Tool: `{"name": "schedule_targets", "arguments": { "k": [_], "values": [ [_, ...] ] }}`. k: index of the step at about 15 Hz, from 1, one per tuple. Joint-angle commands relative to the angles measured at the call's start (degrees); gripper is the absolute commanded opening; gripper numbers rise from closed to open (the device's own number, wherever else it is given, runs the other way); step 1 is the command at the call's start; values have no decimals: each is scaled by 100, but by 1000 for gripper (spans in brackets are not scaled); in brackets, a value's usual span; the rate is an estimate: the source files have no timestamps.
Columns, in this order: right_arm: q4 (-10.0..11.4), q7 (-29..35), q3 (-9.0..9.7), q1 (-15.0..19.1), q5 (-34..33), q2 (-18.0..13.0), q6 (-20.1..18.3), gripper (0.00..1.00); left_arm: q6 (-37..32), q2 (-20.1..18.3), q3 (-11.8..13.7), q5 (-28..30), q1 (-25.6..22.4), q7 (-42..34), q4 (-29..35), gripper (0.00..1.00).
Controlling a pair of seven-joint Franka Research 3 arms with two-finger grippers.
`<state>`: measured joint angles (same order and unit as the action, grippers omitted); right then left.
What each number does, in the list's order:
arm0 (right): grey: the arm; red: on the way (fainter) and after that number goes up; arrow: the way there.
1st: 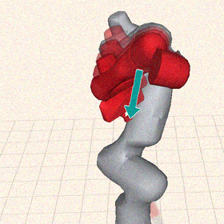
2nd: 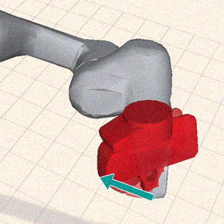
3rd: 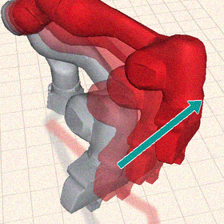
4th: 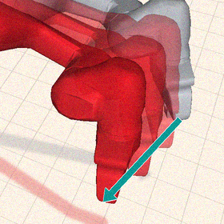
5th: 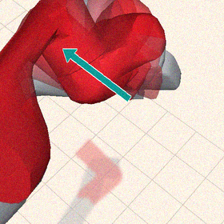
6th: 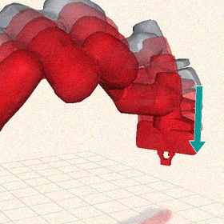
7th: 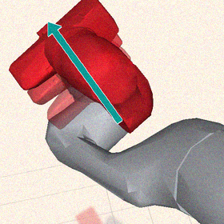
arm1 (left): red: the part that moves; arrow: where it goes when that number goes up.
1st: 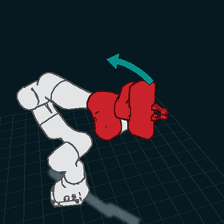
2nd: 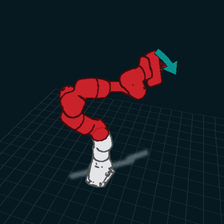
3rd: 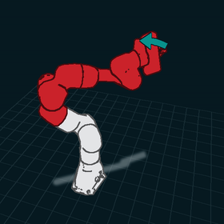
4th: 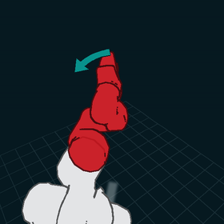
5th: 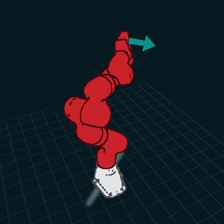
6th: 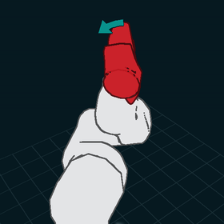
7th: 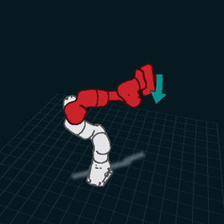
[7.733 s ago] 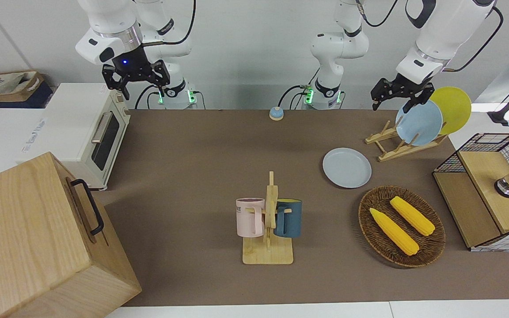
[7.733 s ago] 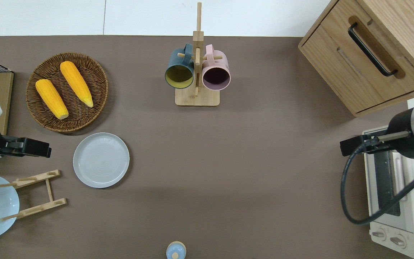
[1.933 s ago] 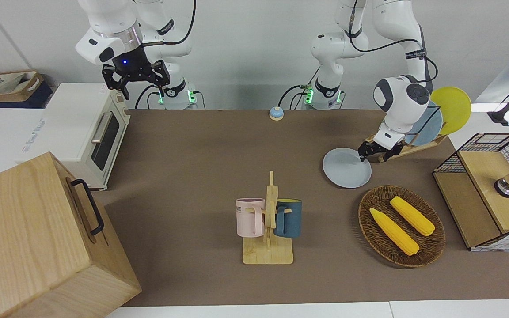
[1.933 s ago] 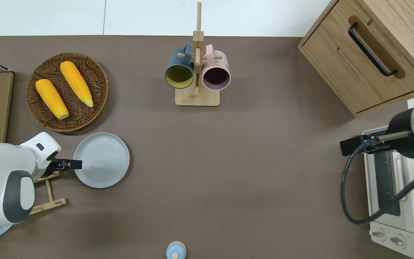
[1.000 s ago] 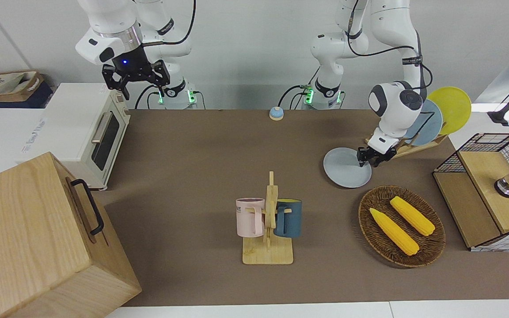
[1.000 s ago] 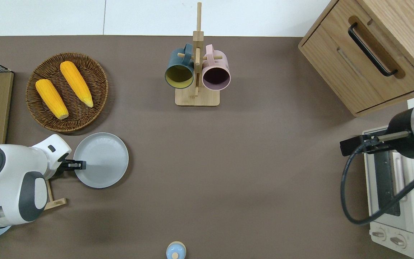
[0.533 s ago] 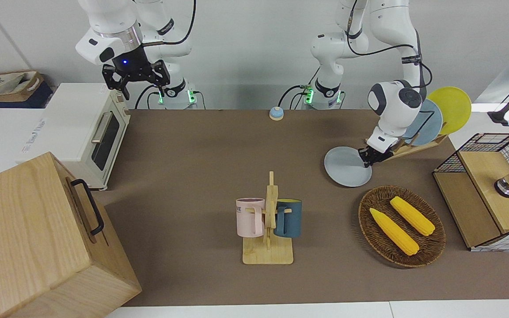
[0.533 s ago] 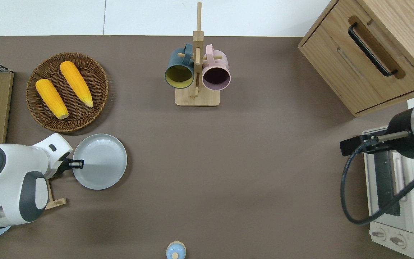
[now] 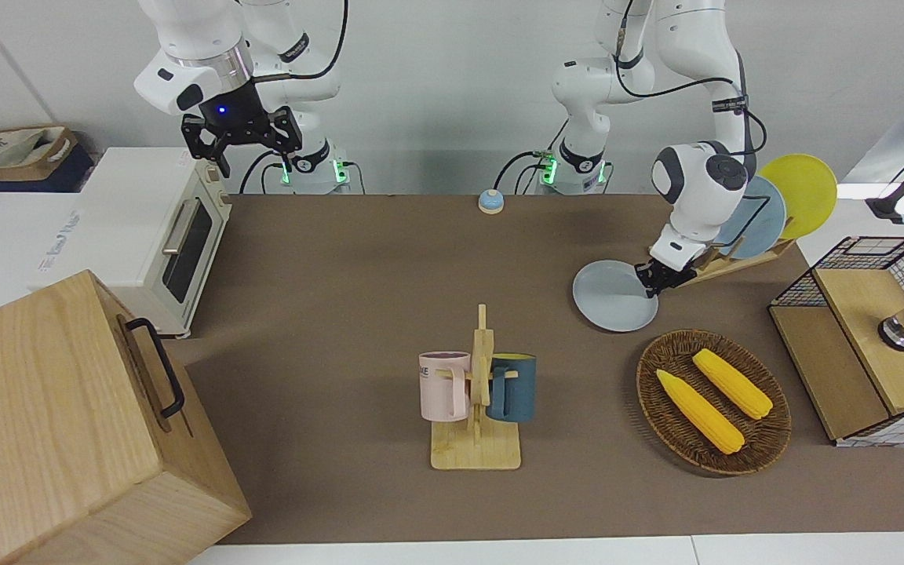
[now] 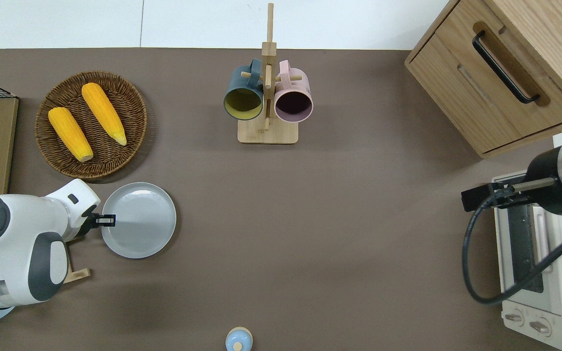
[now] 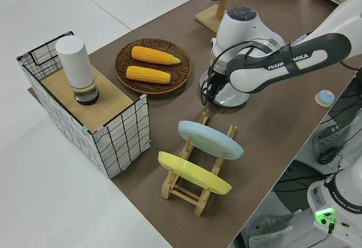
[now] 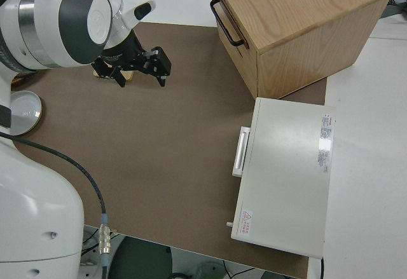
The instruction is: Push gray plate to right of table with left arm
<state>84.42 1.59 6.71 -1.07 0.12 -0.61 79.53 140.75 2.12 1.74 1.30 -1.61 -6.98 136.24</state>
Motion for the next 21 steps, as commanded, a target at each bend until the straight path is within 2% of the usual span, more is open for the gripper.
{"name": "schedule_targets", "arguments": {
  "k": [1,8,15,21],
  "values": [
    [-22,8,85,116,59,-36,-69,983,58,105,-323,-7,213,766,87,0],
    [-22,8,76,116,59,-36,-78,983,40,114,-1166,-7,213,2032,17,0],
    [-22,8,76,116,59,-36,-78,983,14,263,-1764,-15,257,3043,-168,0],
    [-22,-1,76,116,59,-36,-69,983,-92,342,-2494,-42,310,4176,-361,0]
  ]
}}
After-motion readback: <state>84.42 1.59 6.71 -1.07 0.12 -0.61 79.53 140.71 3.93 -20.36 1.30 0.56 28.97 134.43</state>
